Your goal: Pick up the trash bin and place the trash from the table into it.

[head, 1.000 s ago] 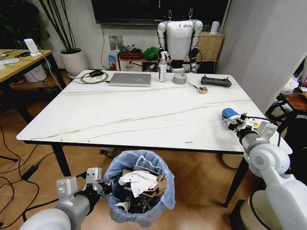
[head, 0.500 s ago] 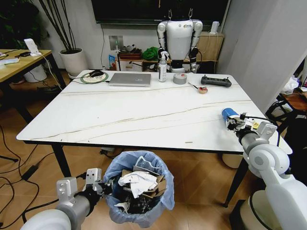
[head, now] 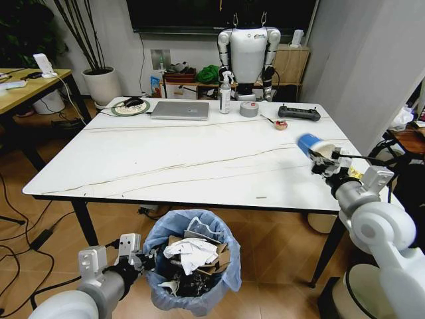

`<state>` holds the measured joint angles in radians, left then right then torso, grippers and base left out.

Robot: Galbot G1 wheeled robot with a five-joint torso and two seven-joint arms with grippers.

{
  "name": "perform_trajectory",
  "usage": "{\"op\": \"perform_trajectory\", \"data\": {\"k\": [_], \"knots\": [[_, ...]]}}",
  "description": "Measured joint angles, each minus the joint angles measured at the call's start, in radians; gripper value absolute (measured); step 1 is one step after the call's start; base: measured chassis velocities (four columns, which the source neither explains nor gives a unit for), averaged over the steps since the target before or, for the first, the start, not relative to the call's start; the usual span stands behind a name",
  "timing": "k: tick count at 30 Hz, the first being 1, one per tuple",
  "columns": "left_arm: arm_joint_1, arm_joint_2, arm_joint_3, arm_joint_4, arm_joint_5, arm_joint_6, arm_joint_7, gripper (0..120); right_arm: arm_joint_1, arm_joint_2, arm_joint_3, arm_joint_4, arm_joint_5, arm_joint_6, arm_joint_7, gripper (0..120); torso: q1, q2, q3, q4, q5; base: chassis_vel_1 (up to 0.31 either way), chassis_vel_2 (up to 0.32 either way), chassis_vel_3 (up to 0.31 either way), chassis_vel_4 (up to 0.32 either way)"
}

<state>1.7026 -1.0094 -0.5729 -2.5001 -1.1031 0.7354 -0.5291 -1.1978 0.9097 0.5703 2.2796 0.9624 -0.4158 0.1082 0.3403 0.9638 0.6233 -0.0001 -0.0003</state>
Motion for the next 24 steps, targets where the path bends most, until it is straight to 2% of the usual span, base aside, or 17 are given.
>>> {"op": "perform_trajectory", "data": {"k": [2, 3, 9, 21, 24], "knots": [[0.000, 0.002, -0.002, 0.000, -0.002, 0.000, 0.000, 2, -0.034, -0.020, -0.010, 0.059, 0.022, 0.009, -0.090, 0, 0.000, 0.000, 0.000, 0.0000, 0.0002, 0.000, 0.000, 0.000, 0.000], [0.000, 0.002, -0.002, 0.000, -0.002, 0.000, 0.000, 2, -0.034, -0.020, -0.010, 0.059, 0.022, 0.009, -0.090, 0, 0.000, 0.000, 0.000, 0.0000, 0.0002, 0.000, 0.000, 0.000, 0.000], [-0.003, 0.002, 0.005, 0.000, -0.002, 0.000, 0.000, 2, -0.107, -0.074, -0.061, 0.135, -0.018, 0.046, -0.367, 0, 0.000, 0.000, 0.000, 0.0002, 0.0003, 0.000, 0.000, 0.000, 0.000], [-0.052, 0.019, 0.034, 0.004, -0.011, 0.000, -0.017, 2, -0.206, -0.115, -0.108, 0.148, -0.159, 0.087, -0.564, 0, 0.000, 0.000, 0.000, 0.0001, 0.0004, 0.000, 0.000, 0.000, 0.000], [-0.064, 0.023, 0.052, 0.012, -0.016, 0.000, -0.026, 2, -0.220, -0.123, -0.116, 0.155, -0.167, 0.089, -0.579, 0, 0.000, 0.000, 0.000, 0.0000, 0.0001, 0.000, 0.000, 0.000, 0.000]]}}
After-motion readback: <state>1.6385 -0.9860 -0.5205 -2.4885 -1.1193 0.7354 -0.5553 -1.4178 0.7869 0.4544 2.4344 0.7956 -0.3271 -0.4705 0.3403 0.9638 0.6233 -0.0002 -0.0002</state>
